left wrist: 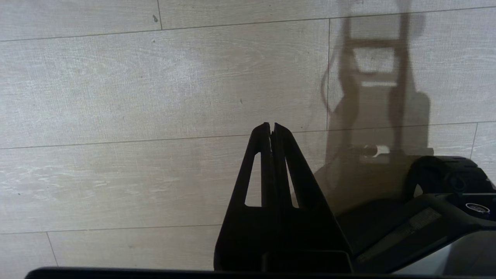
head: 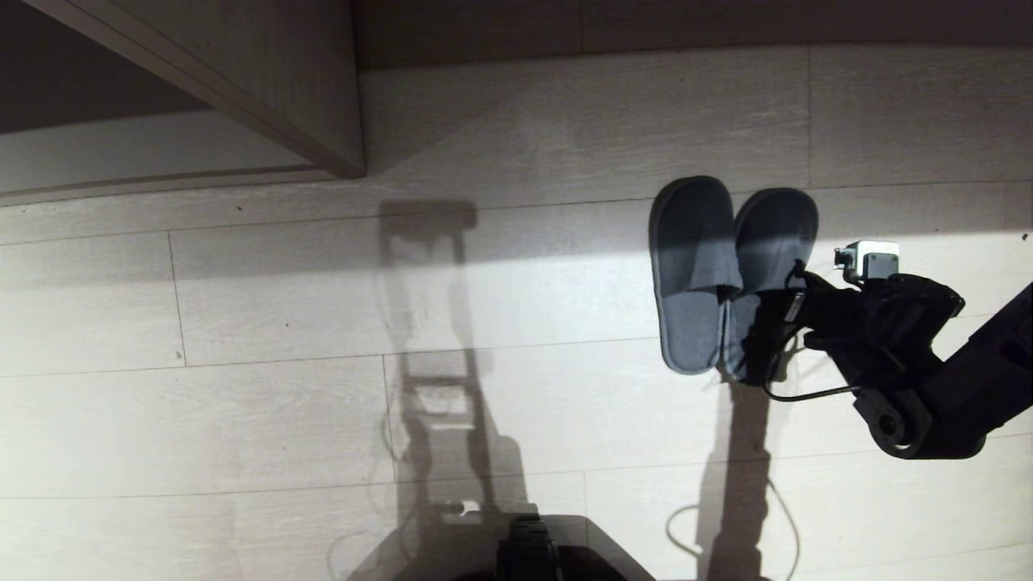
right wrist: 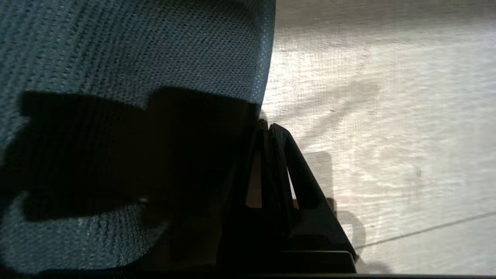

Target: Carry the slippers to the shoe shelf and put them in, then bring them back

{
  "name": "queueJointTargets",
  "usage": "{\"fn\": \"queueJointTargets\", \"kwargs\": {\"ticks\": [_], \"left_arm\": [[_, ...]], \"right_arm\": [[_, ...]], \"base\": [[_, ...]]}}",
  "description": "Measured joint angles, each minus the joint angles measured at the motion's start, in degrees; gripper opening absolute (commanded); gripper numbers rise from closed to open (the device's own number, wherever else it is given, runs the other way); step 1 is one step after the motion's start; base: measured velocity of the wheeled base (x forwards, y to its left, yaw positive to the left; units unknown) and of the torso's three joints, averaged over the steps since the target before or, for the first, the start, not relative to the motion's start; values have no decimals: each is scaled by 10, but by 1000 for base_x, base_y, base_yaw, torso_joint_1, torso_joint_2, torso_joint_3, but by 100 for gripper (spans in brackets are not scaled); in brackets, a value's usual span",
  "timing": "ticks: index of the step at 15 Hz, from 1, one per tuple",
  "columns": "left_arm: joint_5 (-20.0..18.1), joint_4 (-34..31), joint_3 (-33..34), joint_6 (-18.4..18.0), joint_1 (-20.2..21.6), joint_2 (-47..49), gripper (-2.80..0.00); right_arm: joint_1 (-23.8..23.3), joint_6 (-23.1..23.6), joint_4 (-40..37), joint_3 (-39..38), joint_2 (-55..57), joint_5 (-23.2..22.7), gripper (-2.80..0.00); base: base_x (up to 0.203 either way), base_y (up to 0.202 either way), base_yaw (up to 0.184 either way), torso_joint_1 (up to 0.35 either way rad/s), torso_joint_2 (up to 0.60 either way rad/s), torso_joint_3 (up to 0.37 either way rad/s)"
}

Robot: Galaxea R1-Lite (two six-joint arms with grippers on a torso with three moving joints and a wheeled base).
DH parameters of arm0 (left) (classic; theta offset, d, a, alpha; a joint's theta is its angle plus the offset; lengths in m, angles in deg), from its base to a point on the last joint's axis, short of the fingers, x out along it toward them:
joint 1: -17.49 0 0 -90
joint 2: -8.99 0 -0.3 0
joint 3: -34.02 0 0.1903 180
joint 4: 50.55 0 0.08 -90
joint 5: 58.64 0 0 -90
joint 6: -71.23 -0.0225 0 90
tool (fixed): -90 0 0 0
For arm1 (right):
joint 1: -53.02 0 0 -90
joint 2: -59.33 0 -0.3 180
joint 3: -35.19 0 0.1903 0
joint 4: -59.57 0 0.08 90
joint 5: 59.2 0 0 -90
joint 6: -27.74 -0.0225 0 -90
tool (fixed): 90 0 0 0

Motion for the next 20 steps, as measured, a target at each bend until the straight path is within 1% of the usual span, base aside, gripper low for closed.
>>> {"fn": "queueJointTargets", "kwargs": {"ticks": [2, 6, 8, 10, 14, 20], "left_arm": [[0, 0, 0, 0, 0, 0, -280], [0, 0, 0, 0, 0, 0, -280], [0, 0, 0, 0, 0, 0, -280], [0, 0, 0, 0, 0, 0, -280], [0, 0, 0, -1, 0, 0, -280], [0, 0, 0, -2, 0, 0, -280]], "right_arm": [[4, 7, -6, 1, -5, -26, -280], [4, 10, -34, -5, -31, -32, -280], [4, 10, -38, -23, -53, -36, -280], [4, 10, -35, -57, -86, -39, -280], [3, 10, -30, -149, -175, -51, -280], [4, 11, -29, -270, -317, -80, -280]], "base": [[0, 0, 0, 0, 0, 0], [0, 0, 0, 0, 0, 0], [0, 0, 0, 0, 0, 0], [0, 0, 0, 0, 0, 0], [0, 0, 0, 0, 0, 0], [0, 0, 0, 0, 0, 0]]}}
